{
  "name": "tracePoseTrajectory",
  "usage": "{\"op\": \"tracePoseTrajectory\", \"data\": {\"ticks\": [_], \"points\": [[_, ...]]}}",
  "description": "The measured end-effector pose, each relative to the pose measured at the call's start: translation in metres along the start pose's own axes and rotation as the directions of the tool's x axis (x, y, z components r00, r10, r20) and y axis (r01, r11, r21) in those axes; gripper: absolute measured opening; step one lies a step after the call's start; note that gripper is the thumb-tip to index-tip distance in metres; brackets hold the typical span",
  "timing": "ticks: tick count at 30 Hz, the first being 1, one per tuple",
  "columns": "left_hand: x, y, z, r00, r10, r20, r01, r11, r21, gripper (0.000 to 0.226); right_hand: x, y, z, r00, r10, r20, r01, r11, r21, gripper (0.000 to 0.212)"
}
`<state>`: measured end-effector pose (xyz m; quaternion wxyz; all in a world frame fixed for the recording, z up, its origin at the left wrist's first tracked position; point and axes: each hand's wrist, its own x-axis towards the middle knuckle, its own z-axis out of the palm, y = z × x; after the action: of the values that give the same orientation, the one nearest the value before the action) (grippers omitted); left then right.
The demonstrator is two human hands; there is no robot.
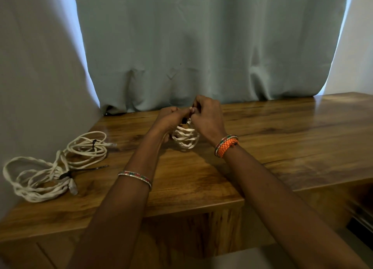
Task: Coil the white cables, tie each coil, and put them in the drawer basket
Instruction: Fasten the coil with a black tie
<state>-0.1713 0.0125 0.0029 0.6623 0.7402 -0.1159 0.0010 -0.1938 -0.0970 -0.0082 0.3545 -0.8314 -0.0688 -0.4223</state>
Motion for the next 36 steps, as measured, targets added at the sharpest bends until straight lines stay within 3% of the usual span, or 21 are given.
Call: {"op": "tracePoseTrajectory", "data": {"ticks": [9, 12, 15, 19, 28, 36], "points": [[0.008, 0.0, 0.013, 0.999, -0.025, -0.022, 0.023, 0.996, -0.089, 0.02, 0.001, 0.005, 0.004, 0.988, 0.107, -0.116, -0.093, 0.989, 0.117, 0.018], [0.006, -0.002, 0.012, 0.995, -0.085, 0.047, 0.09, 0.989, -0.116, 0.014, 0.0, 0.01, 0.009, 0.987, 0.109, -0.117, -0.097, 0.99, 0.1, 0.017], [0.006, -0.008, -0.002, 0.968, -0.137, 0.211, 0.158, 0.984, -0.086, 0.01, 0.003, 0.014, 0.012, 0.988, 0.141, -0.056, -0.136, 0.987, 0.083, 0.017], [0.01, -0.01, -0.025, 0.901, -0.153, 0.406, 0.286, 0.913, -0.291, 0.02, 0.009, 0.021, 0.011, 0.97, 0.232, 0.08, -0.245, 0.926, 0.288, 0.007], [0.005, -0.013, -0.028, 0.9, -0.129, 0.417, 0.265, 0.921, -0.287, 0.014, 0.009, 0.019, 0.0, 0.837, 0.304, 0.456, -0.524, 0.687, 0.504, 0.007], [0.003, -0.016, -0.033, 0.903, -0.109, 0.416, 0.219, 0.949, -0.227, 0.015, 0.008, 0.016, -0.006, 0.821, 0.303, 0.484, -0.545, 0.667, 0.507, 0.011]]}}
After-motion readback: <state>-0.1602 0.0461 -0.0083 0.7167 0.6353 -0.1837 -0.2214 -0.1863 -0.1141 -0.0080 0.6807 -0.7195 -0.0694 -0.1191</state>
